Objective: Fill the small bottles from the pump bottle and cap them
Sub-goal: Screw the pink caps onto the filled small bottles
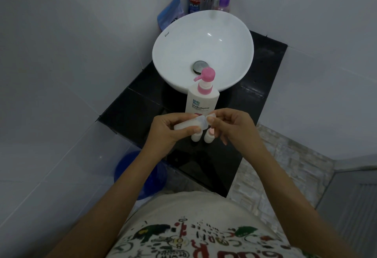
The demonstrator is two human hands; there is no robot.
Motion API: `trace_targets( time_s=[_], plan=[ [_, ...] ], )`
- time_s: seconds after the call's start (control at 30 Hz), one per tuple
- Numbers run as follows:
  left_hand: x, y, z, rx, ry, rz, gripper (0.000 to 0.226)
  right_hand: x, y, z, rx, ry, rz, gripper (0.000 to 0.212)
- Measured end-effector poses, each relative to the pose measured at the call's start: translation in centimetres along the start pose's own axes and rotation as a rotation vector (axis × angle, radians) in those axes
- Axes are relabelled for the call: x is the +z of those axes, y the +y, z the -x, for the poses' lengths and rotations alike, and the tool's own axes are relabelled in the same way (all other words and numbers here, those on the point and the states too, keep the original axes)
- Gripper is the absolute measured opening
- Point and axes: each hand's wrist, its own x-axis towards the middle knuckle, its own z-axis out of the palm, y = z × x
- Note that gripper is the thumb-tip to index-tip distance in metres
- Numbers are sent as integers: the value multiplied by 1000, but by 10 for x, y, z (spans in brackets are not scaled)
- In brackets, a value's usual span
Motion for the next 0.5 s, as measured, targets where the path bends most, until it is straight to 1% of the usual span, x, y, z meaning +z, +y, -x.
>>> trace_targets(
  time_s=[0.13, 0.23, 0.33, 0.4, 0.5],
  plan=[
    [-2, -4, 0, 2, -17, -90, 30, 1, 1, -2, -18, 4, 39, 11],
    [-7, -8, -1, -6, -58, -271, 34, 2, 5, -6, -39, 2, 97, 13],
    [-10, -13, -6, -9, -104, -467, 40, 3, 13, -11, -64, -5, 200, 29],
    [-11, -18, -8, -23, -82, -502, 38, 2, 16, -14, -71, 10, 256, 37],
    [-15, -33, -15, -90, -22, -547, 35, -2, 18, -15, -73, 47, 321, 32]
  ],
)
